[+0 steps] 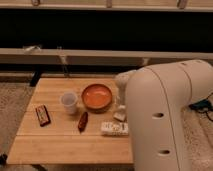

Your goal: Wipe the white sponge on the table

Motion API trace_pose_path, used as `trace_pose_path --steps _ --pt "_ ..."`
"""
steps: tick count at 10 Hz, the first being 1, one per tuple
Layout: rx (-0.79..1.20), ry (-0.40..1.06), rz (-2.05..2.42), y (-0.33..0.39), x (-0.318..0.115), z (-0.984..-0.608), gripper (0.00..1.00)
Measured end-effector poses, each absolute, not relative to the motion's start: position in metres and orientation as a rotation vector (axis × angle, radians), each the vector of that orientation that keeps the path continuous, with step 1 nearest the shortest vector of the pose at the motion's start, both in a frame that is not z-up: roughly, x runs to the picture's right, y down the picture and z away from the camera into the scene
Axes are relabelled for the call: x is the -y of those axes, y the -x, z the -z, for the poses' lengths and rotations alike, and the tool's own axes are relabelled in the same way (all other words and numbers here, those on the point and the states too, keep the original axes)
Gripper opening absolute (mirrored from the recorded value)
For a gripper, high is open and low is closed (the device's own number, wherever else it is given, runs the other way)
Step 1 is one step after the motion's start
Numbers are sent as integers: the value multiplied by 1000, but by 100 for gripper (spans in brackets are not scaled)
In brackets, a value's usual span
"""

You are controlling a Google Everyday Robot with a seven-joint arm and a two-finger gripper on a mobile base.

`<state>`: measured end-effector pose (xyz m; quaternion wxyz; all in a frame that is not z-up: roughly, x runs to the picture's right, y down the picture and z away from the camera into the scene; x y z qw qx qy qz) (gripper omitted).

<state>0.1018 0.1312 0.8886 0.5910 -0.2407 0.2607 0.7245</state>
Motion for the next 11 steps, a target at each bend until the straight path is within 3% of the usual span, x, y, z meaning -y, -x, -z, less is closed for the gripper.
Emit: trace_pose_path --steps 3,8,9,11 --pt "-627 567 -1673 -98 -134 -893 60" --pt "-657 562 -1696 -103 -139 -892 9" --pt "-661 559 -1702 -105 -140 -890 2" --pt "-661 551 -1717 -108 -140 -888 0"
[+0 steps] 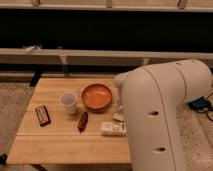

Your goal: Wipe the white sponge on the table

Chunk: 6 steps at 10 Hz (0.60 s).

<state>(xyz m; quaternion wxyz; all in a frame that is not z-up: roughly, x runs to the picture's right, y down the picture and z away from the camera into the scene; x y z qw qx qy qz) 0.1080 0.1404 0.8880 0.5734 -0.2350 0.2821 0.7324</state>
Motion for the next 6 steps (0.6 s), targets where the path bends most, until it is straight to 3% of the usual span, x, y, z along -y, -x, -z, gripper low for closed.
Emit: trace_pose_path --steps 6 --pt "-705 499 -1758 -119 -133 -890 0"
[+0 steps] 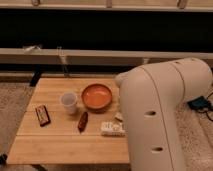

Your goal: Wipe the white sponge on the table

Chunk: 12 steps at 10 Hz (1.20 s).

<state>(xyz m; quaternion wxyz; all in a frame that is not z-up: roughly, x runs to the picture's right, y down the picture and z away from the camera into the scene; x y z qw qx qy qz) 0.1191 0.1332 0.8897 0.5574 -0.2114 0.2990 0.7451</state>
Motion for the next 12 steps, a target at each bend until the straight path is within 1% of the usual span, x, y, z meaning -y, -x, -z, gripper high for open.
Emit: trace_pose_path --steps 8,12 --pt "-704 489 -1663 -73 -101 -913 0" --pt "-694 510 -1597 -55 -102 -914 0"
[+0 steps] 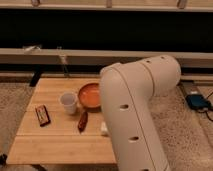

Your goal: Wipe the white sponge on the table

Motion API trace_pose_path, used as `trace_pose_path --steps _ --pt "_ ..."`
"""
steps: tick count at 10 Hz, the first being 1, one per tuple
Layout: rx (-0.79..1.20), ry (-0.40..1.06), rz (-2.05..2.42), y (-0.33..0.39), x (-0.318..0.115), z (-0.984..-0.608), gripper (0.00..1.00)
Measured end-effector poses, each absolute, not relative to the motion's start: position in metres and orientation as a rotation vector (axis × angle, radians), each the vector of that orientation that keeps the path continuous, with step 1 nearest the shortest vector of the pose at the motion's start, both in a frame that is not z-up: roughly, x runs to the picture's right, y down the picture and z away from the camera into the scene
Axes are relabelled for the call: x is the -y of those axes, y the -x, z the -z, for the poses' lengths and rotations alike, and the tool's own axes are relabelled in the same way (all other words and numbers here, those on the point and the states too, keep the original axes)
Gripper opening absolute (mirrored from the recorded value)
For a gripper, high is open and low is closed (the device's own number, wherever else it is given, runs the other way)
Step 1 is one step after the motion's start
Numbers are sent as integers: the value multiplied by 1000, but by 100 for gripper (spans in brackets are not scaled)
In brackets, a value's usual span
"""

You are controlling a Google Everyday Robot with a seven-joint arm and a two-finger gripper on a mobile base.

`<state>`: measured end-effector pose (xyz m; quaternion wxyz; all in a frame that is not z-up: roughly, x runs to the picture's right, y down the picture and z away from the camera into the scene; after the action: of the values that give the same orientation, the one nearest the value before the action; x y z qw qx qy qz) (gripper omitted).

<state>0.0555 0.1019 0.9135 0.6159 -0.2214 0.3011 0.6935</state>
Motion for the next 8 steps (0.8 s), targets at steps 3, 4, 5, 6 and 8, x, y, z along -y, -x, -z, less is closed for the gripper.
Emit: trace_pose_path --steps 3,4,5,6,8 --pt "-695 534 -1558 -43 -110 -912 0" --pt "-698 539 -1554 -43 -113 -911 0" --pt "-703 543 -1554 -45 -116 -910 0" --pt "-712 549 -1562 -50 -122 -908 0" --pt "-719 550 -1577 -60 -126 -906 0"
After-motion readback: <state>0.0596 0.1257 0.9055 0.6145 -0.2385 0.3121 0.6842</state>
